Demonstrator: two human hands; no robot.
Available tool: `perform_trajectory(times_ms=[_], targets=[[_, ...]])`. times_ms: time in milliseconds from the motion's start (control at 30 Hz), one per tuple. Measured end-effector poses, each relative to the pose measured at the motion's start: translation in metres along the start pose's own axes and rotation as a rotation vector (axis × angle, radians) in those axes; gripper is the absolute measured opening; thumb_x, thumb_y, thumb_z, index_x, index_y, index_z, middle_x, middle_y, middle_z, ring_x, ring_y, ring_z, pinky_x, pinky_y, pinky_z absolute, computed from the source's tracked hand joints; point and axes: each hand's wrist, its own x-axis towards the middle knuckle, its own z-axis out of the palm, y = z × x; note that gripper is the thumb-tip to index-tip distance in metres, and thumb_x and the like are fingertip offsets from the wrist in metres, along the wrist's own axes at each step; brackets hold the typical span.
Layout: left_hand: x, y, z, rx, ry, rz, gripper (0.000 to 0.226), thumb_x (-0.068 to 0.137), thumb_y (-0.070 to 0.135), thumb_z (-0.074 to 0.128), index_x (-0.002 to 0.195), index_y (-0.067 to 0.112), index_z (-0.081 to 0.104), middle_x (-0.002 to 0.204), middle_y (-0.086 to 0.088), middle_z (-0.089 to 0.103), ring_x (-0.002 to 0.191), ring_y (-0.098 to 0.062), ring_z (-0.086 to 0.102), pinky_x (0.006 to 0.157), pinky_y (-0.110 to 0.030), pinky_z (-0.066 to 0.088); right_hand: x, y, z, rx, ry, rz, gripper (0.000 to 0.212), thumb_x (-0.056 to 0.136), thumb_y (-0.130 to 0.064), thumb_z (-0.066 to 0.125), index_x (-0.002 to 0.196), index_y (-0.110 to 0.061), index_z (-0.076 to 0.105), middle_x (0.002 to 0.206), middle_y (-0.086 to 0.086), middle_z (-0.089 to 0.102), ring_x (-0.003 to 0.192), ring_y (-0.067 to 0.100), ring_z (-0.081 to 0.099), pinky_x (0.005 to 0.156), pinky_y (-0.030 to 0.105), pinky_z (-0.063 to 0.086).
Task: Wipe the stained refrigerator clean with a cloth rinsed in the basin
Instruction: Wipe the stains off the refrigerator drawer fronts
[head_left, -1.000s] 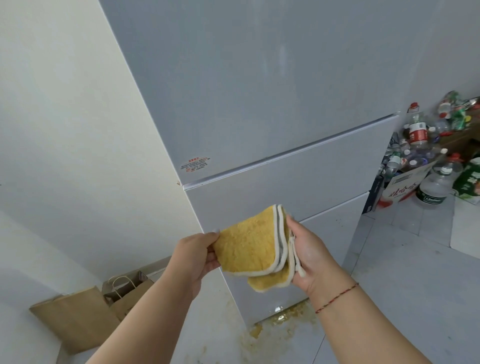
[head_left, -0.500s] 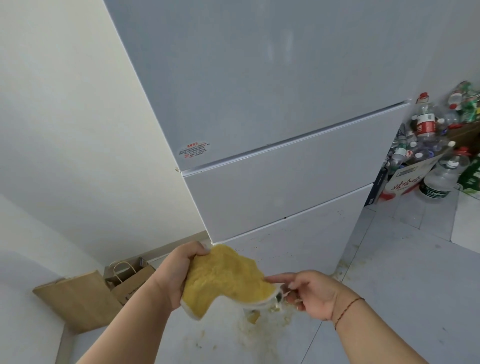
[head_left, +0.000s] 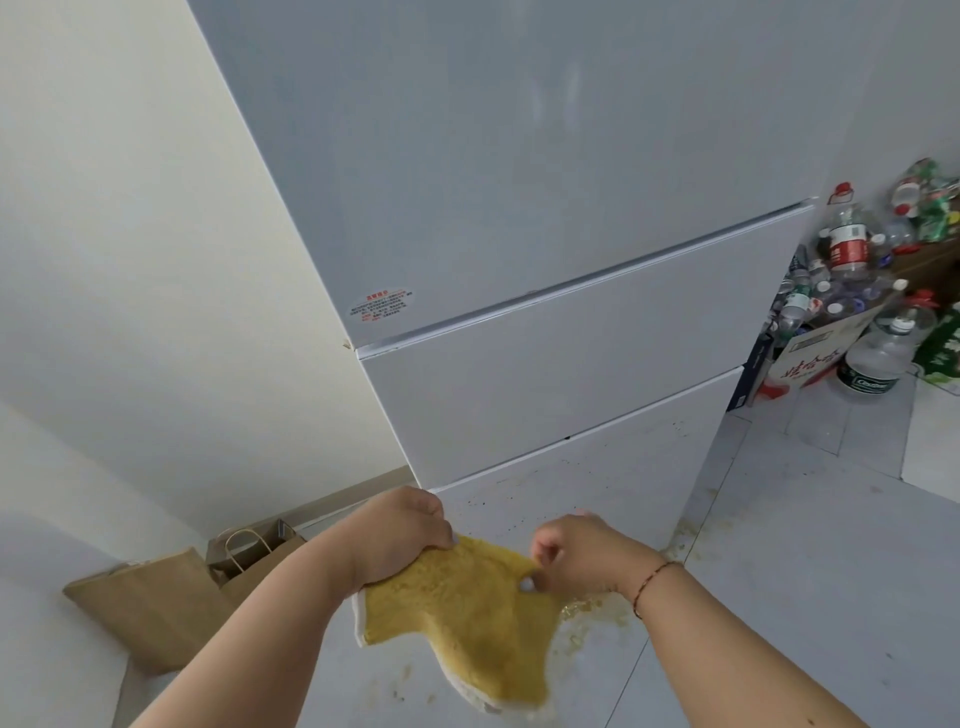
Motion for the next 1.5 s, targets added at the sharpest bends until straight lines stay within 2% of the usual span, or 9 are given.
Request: perform_trajectory(times_ms=[67,133,300,433,533,767,1000,1300,1500], targets=[[0.008,0.0,0.008,0.088,0.128,-0.016,0.036,0.081,0.031,0.068,0.057,0.022,0.042,0.06,0.006,0.044,0.06,-0.015,0.043,0.059,-0.026,0.035,-0.004,0.001,-0.01,-0.037,0.056,0.126,0.037,0.088,-0.048,0.058,0.062,-0.026,0.044,0.065,-0.009,0.047,0.062,0.005,0.045,0.093,0.022,0.032],[0.012,0.005,0.02,0.107,0.252,-0.009,0.033,0.087,0.032,0.064,0.064,0.019,0.044,0.062,0.004,0.048,0.06,-0.015,0.044,0.056,-0.026,0.034,-0.01,-0.002,-0.014,0.277,0.128,0.208,0.038,0.094,-0.039,0.053,0.063,-0.02,0.045,0.062,-0.003,0.046,0.057,0.01,0.044,0.067,0.023,0.041],[0.025,0.034,0.052,-0.123,0.329,0.112,0.024,0.088,0.032,0.063,0.069,0.02,0.052,0.062,0.006,0.054,0.058,-0.014,0.049,0.057,-0.025,0.04,-0.014,-0.007,-0.014,1.561,0.215,0.242,0.043,0.094,-0.049,0.049,0.095,-0.01,0.069,0.086,0.013,0.06,0.087,0.032,0.057,0.081,0.053,0.051],[0.031,0.059,0.071,-0.367,0.014,0.157,0.029,0.086,0.042,0.063,0.087,0.014,0.063,0.083,0.005,0.066,0.088,-0.019,0.066,0.082,-0.039,0.054,-0.012,-0.011,-0.021,1.834,0.28,0.143,0.054,0.09,-0.055,0.051,0.107,-0.007,0.068,0.105,0.016,0.069,0.098,0.034,0.065,0.084,0.048,0.052],[0.032,0.07,0.069,-0.495,0.003,0.216,0.034,0.096,0.035,0.055,0.104,0.003,0.064,0.1,0.002,0.069,0.098,-0.014,0.067,0.087,-0.036,0.053,-0.011,-0.006,-0.039,1.959,0.372,0.105,0.062,0.094,-0.056,0.043,0.121,-0.003,0.062,0.116,0.022,0.066,0.106,0.036,0.064,0.086,0.048,0.051],[0.035,0.057,0.042,-0.697,0.272,0.157,0.022,0.1,0.016,0.046,0.09,0.004,0.062,0.095,-0.015,0.068,0.071,-0.022,0.068,0.069,-0.038,0.052,0.009,-0.029,-0.107,1.927,0.727,-0.141,0.044,0.094,-0.049,0.049,0.125,-0.019,0.057,0.117,0.008,0.066,0.103,0.026,0.064,0.084,0.044,0.052],[0.013,-0.001,0.01,-0.853,0.499,0.031,0.029,0.103,0.02,0.042,0.089,0.004,0.062,0.082,-0.013,0.066,0.06,-0.021,0.064,0.058,-0.032,0.051,0.071,-0.104,-0.079,1.3,1.092,-0.031,0.057,0.097,-0.04,0.046,0.147,-0.023,0.023,0.147,0.005,0.032,0.13,0.025,0.04,0.107,0.05,0.037],[-0.025,-0.078,-0.009,-0.967,0.662,-0.09,0.031,0.102,0.024,0.042,0.09,0.003,0.061,0.078,-0.012,0.066,0.061,-0.022,0.064,0.064,-0.038,0.052,0.111,-0.173,0.036,0.99,0.926,-0.14,0.05,0.096,-0.014,0.051,0.142,-0.007,0.032,0.127,0.004,0.032,0.118,0.018,0.038,0.099,0.02,0.029],[-0.046,-0.123,-0.016,-1.013,0.696,-0.184,0.034,0.102,0.027,0.043,0.09,0.003,0.062,0.08,-0.014,0.067,0.063,-0.025,0.065,0.056,-0.032,0.051,0.112,-0.175,0.077,1.049,0.658,-0.079,0.044,0.1,-0.02,0.045,0.142,-0.017,0.033,0.128,0.003,0.048,0.114,0.021,0.05,0.099,0.031,0.04]])
